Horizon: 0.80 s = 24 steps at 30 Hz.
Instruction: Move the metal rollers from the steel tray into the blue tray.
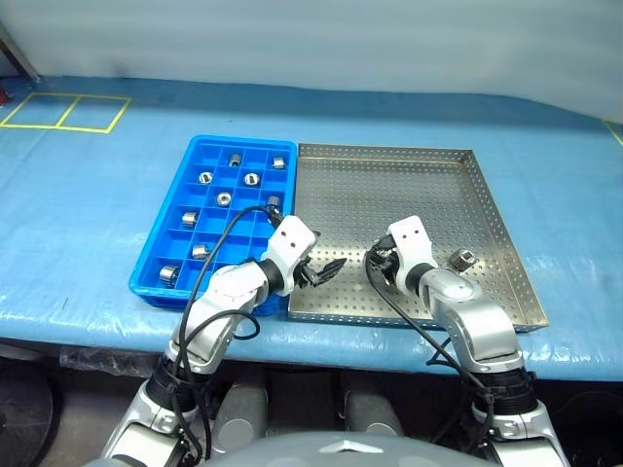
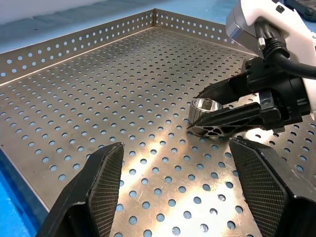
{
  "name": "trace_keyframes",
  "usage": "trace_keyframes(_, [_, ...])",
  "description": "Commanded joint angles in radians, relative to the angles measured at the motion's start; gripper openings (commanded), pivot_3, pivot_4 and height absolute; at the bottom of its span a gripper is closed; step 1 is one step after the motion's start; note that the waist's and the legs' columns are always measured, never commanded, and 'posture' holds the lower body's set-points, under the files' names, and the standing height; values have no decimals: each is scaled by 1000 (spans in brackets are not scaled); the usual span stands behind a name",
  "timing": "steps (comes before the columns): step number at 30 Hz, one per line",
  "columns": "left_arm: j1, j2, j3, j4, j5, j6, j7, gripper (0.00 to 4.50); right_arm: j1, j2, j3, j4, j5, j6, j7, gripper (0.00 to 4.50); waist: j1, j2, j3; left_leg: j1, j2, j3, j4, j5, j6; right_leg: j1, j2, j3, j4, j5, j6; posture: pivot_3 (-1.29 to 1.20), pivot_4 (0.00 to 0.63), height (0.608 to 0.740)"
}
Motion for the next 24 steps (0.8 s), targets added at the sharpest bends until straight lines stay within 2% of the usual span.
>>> trace_keyframes(1, [-13, 2, 22, -40, -2, -17, 4, 3698, -14, 3, -28, -56, 11, -3, -6, 1841, -1, 0, 0, 0, 0, 0, 0, 0, 0, 0, 0, 0, 0, 0, 0, 126, 150, 740])
trace_keyframes(8, [52, 84, 87, -178, 42, 57, 78, 3698, -146, 25, 36, -68, 46, -42, 61, 1841, -16, 0, 0, 1, 1, 0, 0, 0, 0, 0, 1, 0, 1, 0, 0, 174, 150, 740])
trace_keyframes(14, [140, 190, 160, -380, 104, 207, 158, 3698, -346, 105, 167, 97, 40, -172, 158, 1841, -13, 0, 0, 2, 1, -1, -1, 0, 0, 0, 1, 0, 2, 0, 0, 279, 150, 740])
trace_keyframes(19, [194, 192, 220, -473, 138, 281, 226, 3698, -458, 173, 239, 273, 19, -290, 216, 1841, 26, 0, 0, 4, 1, -1, -4, 0, 0, 1, 2, 0, 2, 0, -1, 371, 150, 740])
trace_keyframes(24, [254, 184, 240, -526, 142, 306, 257, 3698, -528, 232, 252, 441, 17, -384, 266, 1841, 76, 0, 0, 5, 1, -1, -6, 0, 0, 1, 2, 0, 1, -1, -2, 449, 150, 740])
